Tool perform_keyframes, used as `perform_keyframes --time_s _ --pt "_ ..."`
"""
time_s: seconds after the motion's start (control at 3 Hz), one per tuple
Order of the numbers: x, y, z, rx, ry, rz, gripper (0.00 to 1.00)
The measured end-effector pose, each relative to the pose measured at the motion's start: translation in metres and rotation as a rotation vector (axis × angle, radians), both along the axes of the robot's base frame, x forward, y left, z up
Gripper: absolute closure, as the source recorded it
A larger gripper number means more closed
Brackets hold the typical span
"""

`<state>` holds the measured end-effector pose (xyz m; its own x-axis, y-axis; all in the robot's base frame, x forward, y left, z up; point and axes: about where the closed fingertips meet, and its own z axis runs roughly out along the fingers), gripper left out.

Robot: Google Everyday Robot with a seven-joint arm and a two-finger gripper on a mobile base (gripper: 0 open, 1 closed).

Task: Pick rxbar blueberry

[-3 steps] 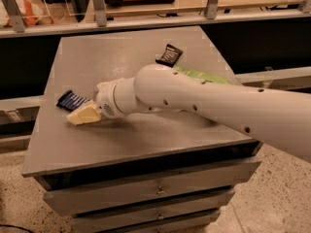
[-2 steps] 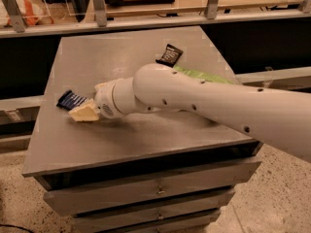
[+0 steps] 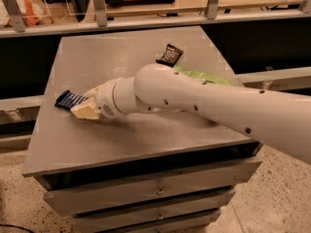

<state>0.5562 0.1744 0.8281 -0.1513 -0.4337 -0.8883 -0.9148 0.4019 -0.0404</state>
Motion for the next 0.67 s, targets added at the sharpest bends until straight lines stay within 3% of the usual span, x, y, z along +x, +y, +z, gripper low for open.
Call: perform_keyframes --time_s 0.67 --pt "-0.002 0.003 0.026 0.076 -0.100 0.033 1.00"
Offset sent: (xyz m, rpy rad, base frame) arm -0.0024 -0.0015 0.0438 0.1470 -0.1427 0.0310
